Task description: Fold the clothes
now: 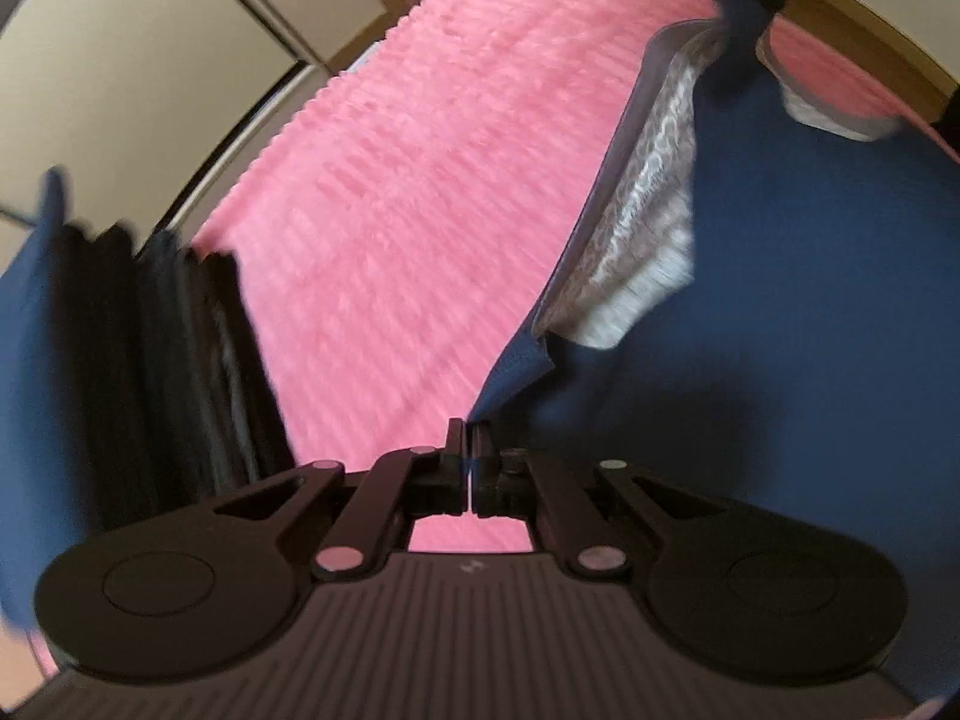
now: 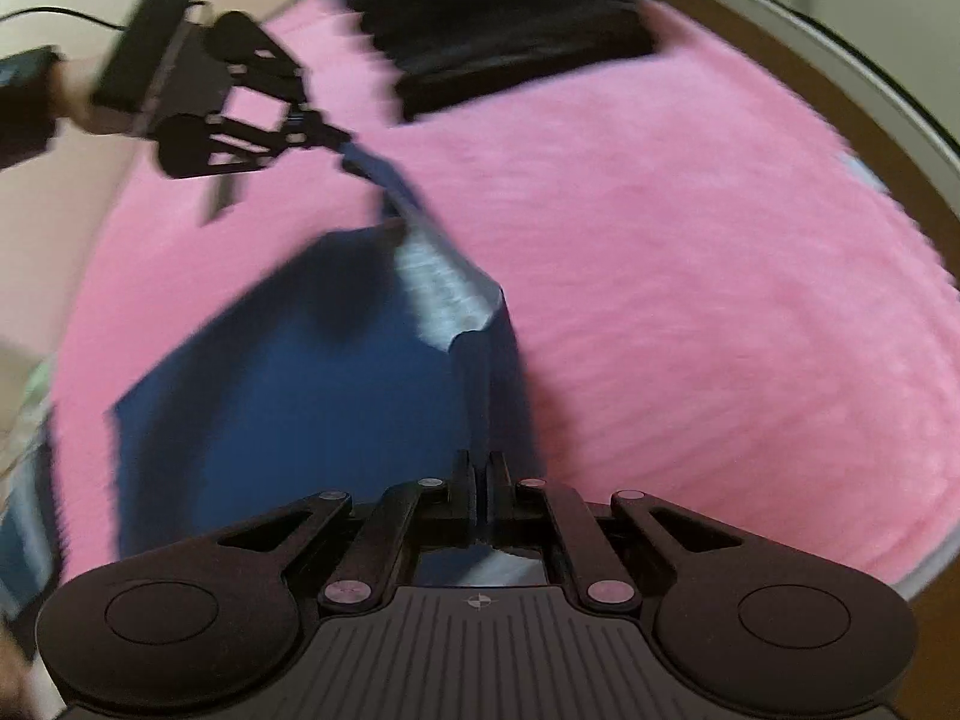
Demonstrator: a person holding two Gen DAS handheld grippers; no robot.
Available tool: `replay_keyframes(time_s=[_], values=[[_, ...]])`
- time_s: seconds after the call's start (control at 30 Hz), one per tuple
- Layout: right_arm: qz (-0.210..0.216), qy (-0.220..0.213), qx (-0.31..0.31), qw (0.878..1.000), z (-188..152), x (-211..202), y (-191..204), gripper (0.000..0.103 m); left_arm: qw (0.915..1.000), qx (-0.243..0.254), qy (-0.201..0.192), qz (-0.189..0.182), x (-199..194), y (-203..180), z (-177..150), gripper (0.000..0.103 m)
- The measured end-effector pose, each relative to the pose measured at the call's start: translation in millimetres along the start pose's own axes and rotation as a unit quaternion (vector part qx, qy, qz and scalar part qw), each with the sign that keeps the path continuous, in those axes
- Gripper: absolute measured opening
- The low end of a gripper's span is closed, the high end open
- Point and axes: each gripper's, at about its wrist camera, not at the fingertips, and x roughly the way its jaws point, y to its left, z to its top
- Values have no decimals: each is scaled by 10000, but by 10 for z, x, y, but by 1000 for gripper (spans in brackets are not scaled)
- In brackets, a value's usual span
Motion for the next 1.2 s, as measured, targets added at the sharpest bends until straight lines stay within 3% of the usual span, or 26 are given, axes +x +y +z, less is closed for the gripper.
replay_keyframes(time_s=[0.3,0.5,0.7,0.97,1.0,1.07,1.13,1.2], values=[[744,659,-915,9908,-748,471,1693,1,9957,-739,348,446,-1111,-1526,-1100,0],[1183,1107,-1488,9755,-1261,841,2793,1,9912,-991,656,590,-1397,-2586,-1768,0],[1214,1470,-1924,9626,-1587,1373,3391,1,9839,-1439,802,698,-1427,-3320,-2334,0],[943,1616,-2148,9586,-1728,1718,3690,1,9683,-2209,761,879,-1434,-3867,-2746,0],[909,1637,-2188,9576,-1740,1744,3706,1,9627,-2458,700,884,-1441,-3879,-2783,0],[820,1666,-2253,9564,-1769,1768,3696,1,9397,-3275,476,868,-1461,-3809,-2870,0],[726,1687,-2332,9549,-1815,1793,3681,1,9077,-4125,244,727,-1397,-3640,-2953,0],[668,1707,-2435,9524,-1881,1832,3682,1,8677,-4937,9,579,-1333,-3472,-3036,3]])
